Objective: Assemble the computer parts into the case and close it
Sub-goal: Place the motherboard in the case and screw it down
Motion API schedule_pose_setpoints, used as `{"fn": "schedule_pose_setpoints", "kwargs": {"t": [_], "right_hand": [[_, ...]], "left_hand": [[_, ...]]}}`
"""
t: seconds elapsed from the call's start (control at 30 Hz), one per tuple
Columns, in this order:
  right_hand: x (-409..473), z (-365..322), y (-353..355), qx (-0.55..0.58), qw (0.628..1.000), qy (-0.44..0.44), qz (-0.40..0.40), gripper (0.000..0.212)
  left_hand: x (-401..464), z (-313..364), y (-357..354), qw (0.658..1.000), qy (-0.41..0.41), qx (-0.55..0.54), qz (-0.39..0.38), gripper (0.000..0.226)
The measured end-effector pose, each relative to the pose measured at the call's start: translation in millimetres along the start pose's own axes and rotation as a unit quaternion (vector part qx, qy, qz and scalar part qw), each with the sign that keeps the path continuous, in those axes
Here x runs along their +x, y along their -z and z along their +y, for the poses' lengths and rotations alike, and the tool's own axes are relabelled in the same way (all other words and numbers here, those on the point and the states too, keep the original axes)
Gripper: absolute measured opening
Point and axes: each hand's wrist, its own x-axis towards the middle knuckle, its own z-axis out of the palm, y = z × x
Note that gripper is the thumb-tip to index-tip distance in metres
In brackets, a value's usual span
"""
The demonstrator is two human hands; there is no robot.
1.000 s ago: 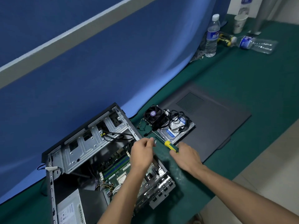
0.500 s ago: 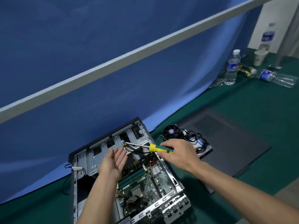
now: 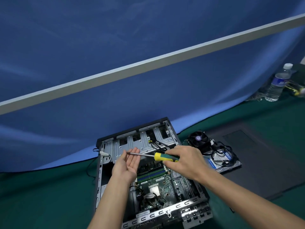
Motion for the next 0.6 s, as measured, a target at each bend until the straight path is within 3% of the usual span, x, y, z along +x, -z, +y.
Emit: {"fn": "schedule_pose_setpoints", "kwargs": {"t": [0.3,0.6], "right_hand": [[-2,-1,6,-0.041,0.999,0.011,-0.012,0.03],[17,-23,24,-0.066,0.989,-0.06,-0.122,0.038]], "left_hand": [[-3,-7,3,1.0,0.0,-0.008,-0.014,0.023],[0,-21,11,0.998,0.018,-0.066,-0.007,0.028]]}}
